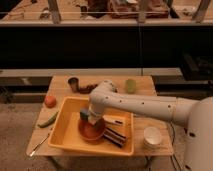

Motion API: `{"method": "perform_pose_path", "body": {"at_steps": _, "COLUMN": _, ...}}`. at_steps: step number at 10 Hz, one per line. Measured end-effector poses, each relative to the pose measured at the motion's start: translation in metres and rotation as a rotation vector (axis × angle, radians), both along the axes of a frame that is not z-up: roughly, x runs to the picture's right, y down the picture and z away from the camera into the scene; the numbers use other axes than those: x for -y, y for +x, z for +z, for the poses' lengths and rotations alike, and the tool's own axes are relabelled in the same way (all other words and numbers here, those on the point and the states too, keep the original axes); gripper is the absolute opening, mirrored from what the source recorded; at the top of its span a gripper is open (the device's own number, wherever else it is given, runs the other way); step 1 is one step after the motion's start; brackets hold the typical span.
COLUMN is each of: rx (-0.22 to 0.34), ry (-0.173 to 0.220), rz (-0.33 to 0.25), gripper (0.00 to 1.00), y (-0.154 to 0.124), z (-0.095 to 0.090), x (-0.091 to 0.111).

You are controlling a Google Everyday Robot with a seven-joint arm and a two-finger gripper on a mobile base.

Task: Wipe red bowl with sponge

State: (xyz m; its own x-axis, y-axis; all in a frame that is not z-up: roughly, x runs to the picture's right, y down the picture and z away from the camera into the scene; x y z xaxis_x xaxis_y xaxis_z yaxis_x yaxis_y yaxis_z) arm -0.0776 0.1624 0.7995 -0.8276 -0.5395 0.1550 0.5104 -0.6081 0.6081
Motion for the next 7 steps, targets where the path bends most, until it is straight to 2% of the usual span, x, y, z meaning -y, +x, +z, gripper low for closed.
{"method": "perform_pose_path", "body": {"at_steps": 2, "rx": 0.043, "ry": 0.023, "rz": -0.016, "gripper": 0.00, "y": -0.033, "z": -0.004, "x": 0.005}}
{"method": "perform_pose_path", "body": {"at_steps": 4, "rx": 0.070, "ry": 0.051, "rz": -0.032, "gripper": 0.00, "y": -0.042, "z": -0.014, "x": 0.008}}
{"method": "perform_pose_path", "body": {"at_steps": 7, "rx": 0.100, "ry": 0.059, "rz": -0.075, "gripper": 0.00, "y": -0.045, "z": -0.042, "x": -0.018}}
